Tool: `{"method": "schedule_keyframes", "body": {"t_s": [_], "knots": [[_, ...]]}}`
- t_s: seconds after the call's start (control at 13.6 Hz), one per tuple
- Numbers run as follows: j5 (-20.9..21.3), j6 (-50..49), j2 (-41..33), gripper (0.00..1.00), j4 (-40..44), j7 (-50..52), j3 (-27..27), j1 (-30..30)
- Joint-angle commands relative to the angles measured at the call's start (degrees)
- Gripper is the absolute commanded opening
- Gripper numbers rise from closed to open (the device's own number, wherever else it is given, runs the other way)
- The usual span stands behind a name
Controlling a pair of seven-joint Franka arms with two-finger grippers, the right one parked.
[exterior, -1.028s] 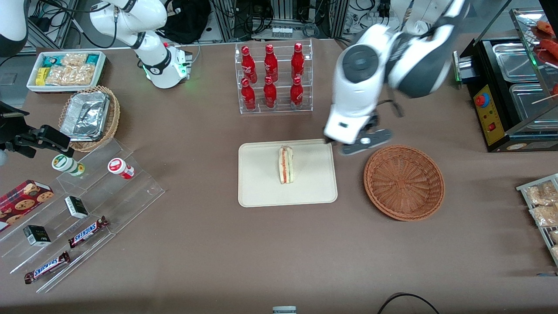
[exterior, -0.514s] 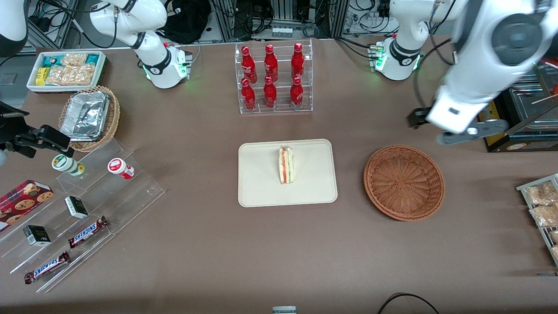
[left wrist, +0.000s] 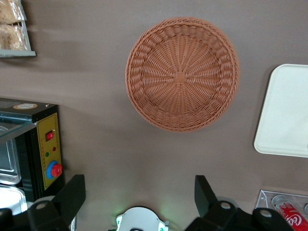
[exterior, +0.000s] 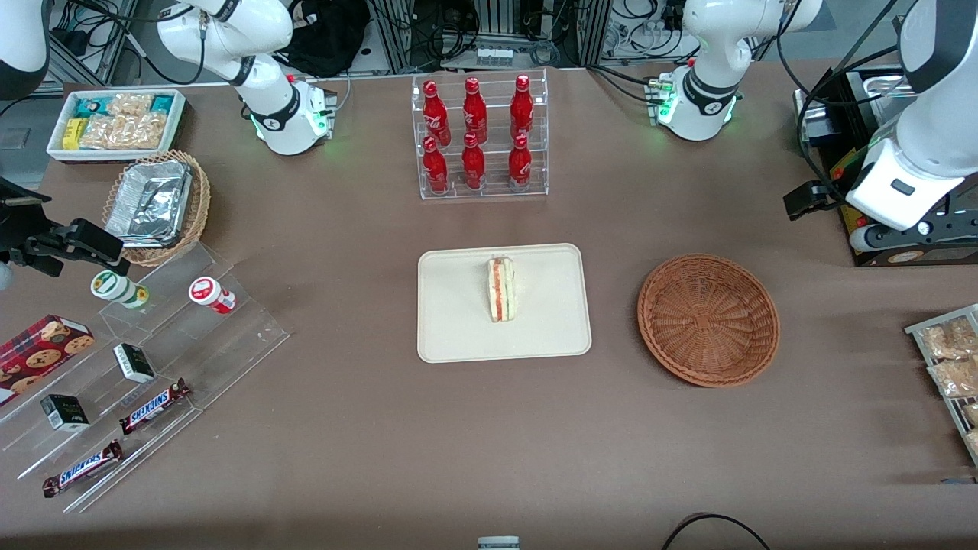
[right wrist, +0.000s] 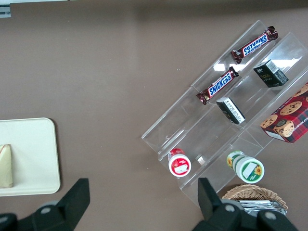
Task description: Place sandwich from basket to tray
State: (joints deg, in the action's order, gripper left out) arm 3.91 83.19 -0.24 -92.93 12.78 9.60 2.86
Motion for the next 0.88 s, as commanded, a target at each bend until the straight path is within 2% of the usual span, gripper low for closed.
{"method": "schedule_keyframes", "body": {"t_s": [0.0,0.81], "knots": [[-1.27,-0.58,1.02,1.0,3.98,-0.47,0.77,0.92],[-2.24,1.36,1.03,1.0,5.21,-0.82,0.68,2.15]]}}
